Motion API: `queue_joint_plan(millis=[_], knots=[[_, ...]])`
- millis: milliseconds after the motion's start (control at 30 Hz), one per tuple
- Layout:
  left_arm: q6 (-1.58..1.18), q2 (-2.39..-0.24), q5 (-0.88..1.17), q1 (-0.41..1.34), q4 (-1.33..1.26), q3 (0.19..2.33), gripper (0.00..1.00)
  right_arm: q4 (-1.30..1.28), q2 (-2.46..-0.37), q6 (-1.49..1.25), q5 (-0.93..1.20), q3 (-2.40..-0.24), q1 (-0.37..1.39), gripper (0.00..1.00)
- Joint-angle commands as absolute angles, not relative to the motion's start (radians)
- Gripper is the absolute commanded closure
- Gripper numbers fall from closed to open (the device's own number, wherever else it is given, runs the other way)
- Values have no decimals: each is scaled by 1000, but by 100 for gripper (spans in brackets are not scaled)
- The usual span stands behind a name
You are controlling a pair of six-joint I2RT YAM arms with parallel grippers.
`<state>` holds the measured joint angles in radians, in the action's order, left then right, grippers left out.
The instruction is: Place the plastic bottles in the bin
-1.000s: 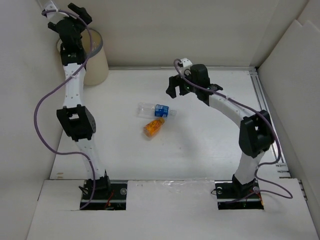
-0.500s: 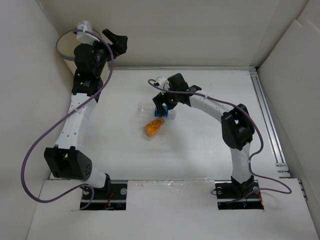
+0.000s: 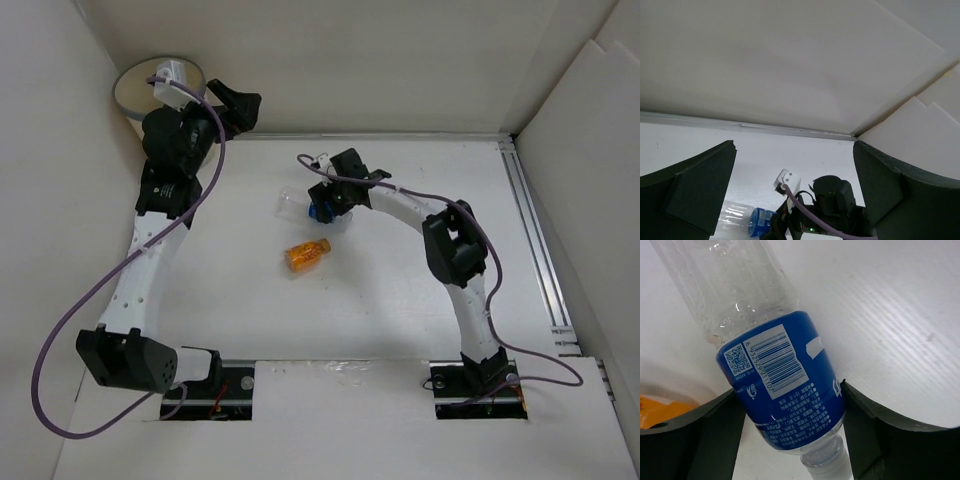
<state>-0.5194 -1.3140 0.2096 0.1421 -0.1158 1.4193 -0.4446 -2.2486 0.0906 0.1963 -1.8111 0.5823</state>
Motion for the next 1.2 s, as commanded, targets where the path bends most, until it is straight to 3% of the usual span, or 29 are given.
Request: queue_joint_plan(millis=[0, 33, 67, 133, 233, 533, 800, 967, 1167], knots=[[-505, -1287, 225, 140, -158, 1390, 0, -423, -2255, 5, 111, -1870, 545, 66], [-505, -1287, 241, 140, -176, 1381, 0, -408, -2255, -17, 91, -1870, 528, 82], [-515, -1296, 250, 140, -176, 1370, 0, -408, -2238, -65, 31, -1870, 506, 92], [-515, -1324, 233, 162, -190, 1356, 0, -367, -2191, -125, 2, -1819, 476, 100], [-480, -1394, 245, 251, -175, 1382, 0, -302, -2090, -237, 87, -1720, 391, 100], [-624, -1586, 647, 342, -481, 1344, 0, -5, -1757, -466, 592, -1407, 225, 100], [-658, -1666, 672, 426, -603, 1393, 0, 116, -1568, -540, 701, -1328, 256, 100], [-736, -1675, 673, 426, -797, 1339, 0, 117, -1559, -549, 710, -1347, 294, 100], [-747, -1661, 617, 426, -811, 1328, 0, 137, -1559, -558, 738, -1356, 324, 100]])
